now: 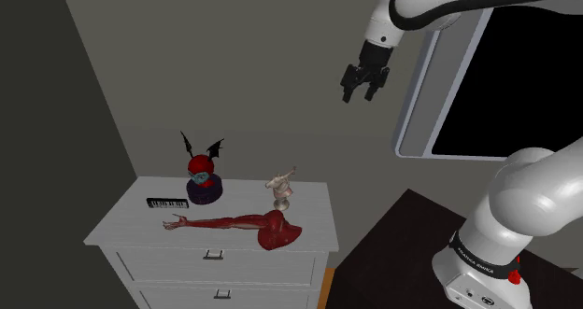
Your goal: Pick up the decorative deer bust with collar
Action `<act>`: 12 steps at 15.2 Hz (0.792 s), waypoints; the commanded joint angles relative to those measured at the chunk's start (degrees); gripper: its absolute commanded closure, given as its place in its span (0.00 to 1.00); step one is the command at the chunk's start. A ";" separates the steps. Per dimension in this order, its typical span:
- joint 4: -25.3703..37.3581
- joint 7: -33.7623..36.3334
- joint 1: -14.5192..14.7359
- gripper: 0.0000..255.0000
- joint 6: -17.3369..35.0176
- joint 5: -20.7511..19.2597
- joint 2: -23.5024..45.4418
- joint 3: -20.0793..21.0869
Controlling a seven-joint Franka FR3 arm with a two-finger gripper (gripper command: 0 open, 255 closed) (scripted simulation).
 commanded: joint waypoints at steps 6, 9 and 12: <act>0.08 1.59 0.59 0.00 11.30 1.98 12.71 0.81; 1.31 2.02 0.87 0.00 15.55 2.87 18.79 1.03; 3.20 2.34 1.15 0.00 19.37 3.81 25.11 1.22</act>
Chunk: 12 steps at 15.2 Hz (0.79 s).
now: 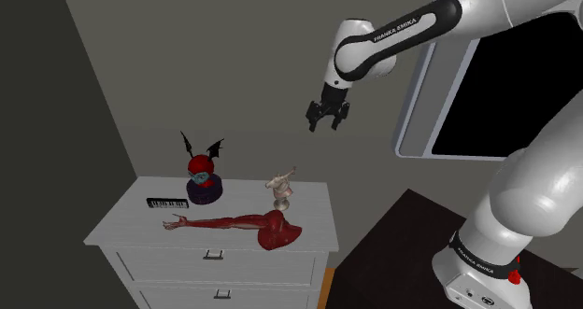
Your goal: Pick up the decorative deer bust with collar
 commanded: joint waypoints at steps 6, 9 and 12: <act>6.59 0.35 0.45 0.00 7.05 2.29 15.00 0.36; 10.36 0.54 0.58 0.00 9.31 3.24 21.62 0.62; 14.75 0.77 0.67 0.00 11.00 4.07 28.28 0.91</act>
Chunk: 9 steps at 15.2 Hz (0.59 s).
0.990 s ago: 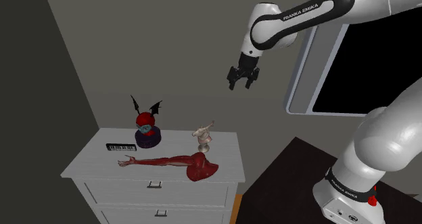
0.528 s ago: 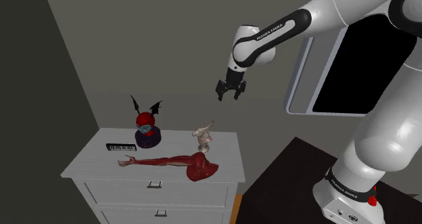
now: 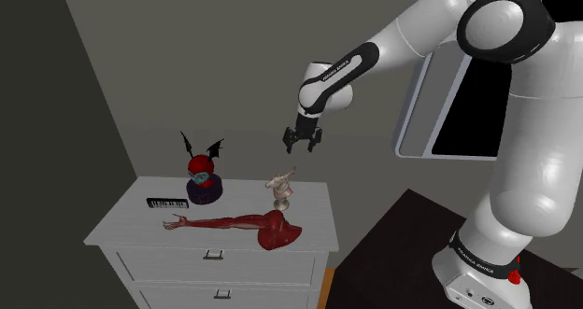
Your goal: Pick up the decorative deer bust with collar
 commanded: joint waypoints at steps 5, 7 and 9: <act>10.61 0.98 0.26 0.00 1.91 1.22 13.63 0.60; 14.64 1.34 0.31 0.00 2.07 1.50 18.18 0.77; 19.01 1.76 0.38 0.00 1.96 1.72 22.80 0.90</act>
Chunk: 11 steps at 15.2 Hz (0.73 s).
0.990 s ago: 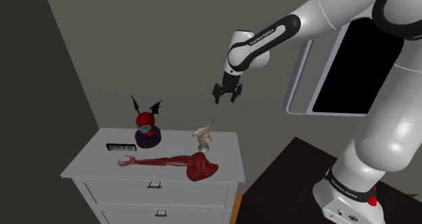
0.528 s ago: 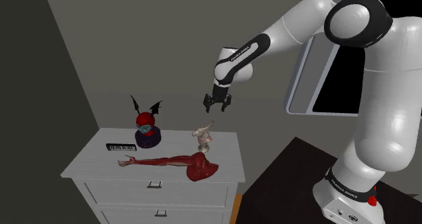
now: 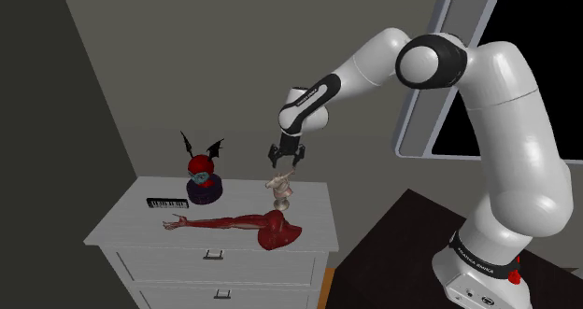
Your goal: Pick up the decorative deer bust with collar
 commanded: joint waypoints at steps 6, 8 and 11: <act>7.70 0.46 0.12 0.00 0.55 0.37 8.79 0.27; 8.19 0.26 0.09 0.00 1.33 0.45 10.07 0.35; 8.89 0.01 0.04 0.00 2.30 0.53 11.75 0.45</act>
